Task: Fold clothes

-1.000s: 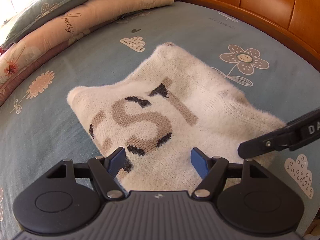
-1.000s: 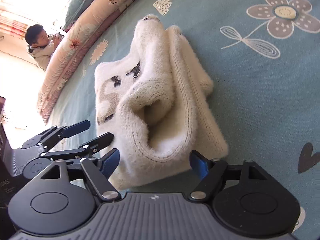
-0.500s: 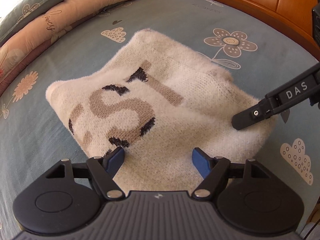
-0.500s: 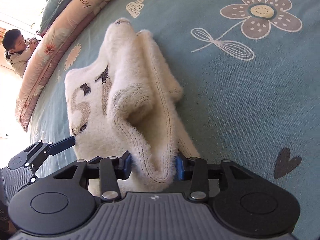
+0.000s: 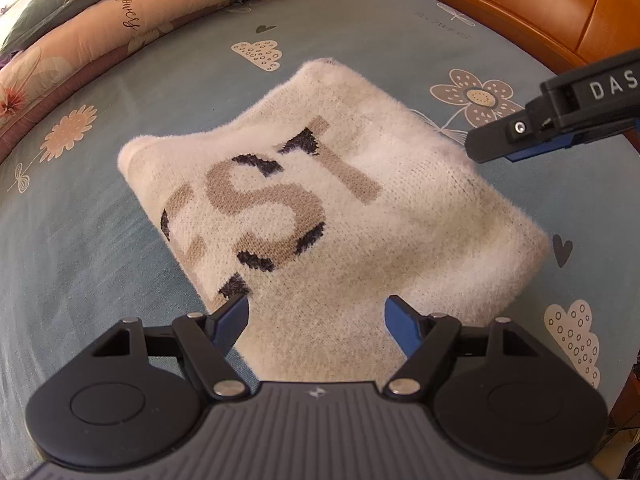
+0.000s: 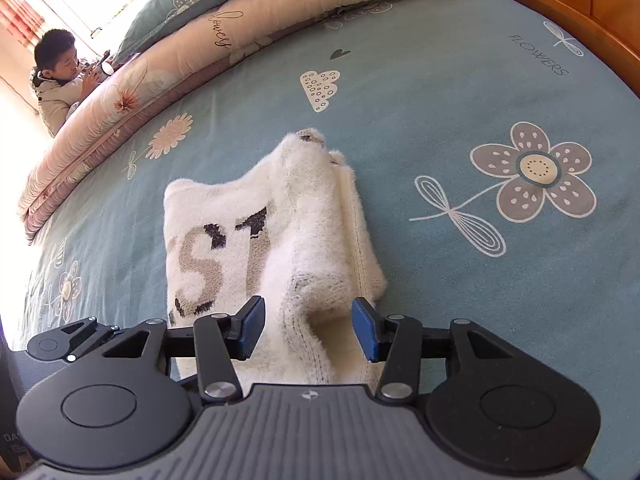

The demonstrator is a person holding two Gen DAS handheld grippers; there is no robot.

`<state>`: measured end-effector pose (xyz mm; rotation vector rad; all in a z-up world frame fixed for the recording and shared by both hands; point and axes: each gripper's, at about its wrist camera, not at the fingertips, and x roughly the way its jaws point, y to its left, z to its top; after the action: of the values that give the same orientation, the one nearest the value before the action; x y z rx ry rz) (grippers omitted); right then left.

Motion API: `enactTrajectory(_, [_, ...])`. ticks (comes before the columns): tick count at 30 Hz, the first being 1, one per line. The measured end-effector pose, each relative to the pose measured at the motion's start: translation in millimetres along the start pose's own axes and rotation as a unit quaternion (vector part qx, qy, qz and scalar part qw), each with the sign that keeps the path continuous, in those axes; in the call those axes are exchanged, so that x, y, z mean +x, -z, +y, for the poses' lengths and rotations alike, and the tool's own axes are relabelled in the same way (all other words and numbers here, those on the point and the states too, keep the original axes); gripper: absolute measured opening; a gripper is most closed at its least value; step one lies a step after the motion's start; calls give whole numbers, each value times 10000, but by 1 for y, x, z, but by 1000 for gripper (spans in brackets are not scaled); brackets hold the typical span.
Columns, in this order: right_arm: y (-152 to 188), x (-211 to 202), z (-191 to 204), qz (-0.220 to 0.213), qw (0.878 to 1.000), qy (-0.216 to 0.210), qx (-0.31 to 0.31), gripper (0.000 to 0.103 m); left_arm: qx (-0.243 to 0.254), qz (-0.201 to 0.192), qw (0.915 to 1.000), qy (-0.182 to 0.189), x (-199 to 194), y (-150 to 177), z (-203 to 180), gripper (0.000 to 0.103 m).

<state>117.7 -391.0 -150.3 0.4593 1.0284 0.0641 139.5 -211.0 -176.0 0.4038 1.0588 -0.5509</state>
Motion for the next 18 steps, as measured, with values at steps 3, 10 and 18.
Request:
enactTrajectory(3, [-3,14,12,57,9997,152,-203,53,-101,-21,9999,47,-1,6,4,75])
enactTrajectory(10, [16,65,8,337,9899,1024,-916,43,-158,28,9996,239,-3,25,14,75])
enactTrajectory(18, [-3,74,6,109,9891,955,-1118,43,195,-170,9977,632,-7,37,16,75])
